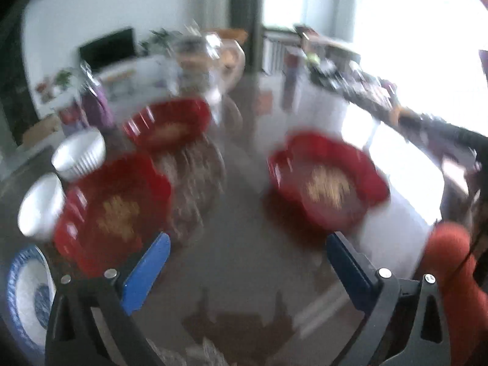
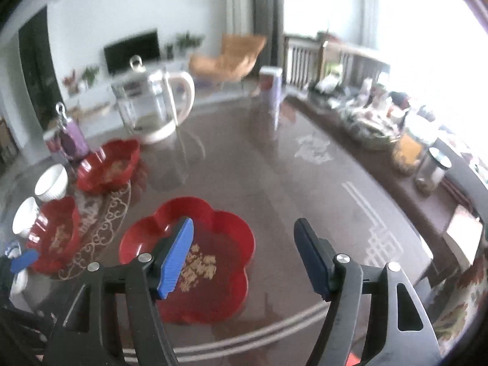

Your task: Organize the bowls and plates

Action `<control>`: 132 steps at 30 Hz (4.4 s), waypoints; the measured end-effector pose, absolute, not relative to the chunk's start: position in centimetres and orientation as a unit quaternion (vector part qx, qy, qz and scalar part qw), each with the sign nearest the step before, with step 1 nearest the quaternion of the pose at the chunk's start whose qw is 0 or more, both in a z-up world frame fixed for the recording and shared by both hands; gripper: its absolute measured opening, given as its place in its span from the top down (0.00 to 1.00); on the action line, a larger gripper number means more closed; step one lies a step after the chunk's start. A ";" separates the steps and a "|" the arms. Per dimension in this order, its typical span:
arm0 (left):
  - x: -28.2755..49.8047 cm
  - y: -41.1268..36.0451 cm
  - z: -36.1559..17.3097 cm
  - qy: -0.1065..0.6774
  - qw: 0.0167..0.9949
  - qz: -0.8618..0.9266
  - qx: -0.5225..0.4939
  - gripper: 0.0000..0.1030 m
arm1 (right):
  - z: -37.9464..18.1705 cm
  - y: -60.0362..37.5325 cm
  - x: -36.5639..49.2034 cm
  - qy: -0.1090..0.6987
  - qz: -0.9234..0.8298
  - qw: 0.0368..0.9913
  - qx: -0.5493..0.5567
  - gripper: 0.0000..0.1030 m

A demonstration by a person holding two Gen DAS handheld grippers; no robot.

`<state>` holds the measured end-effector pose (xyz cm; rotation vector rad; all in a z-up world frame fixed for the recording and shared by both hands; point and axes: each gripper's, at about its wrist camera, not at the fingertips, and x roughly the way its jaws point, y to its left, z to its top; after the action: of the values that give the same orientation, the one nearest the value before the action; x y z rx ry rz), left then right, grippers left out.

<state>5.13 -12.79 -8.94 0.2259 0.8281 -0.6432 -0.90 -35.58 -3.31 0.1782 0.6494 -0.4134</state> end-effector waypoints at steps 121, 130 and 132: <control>11.8 -18.3 -15.4 0.425 0.824 -0.337 0.166 0.00 | -5.5 -29.3 -4.6 0.411 -0.312 0.846 0.133 0.30; 11.8 -18.3 -15.4 0.424 0.824 -0.337 0.166 0.00 | -5.3 -30.0 -6.0 0.311 -0.129 0.912 0.233 0.22; 11.8 -18.3 -15.4 0.424 0.824 -0.337 0.166 0.00 | -6.5 -30.4 -5.7 0.318 -0.113 0.904 0.261 0.22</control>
<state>11.79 -18.30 -15.42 0.3524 0.9025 -0.7159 -5.74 -30.39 -6.53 0.5389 0.6574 -0.2337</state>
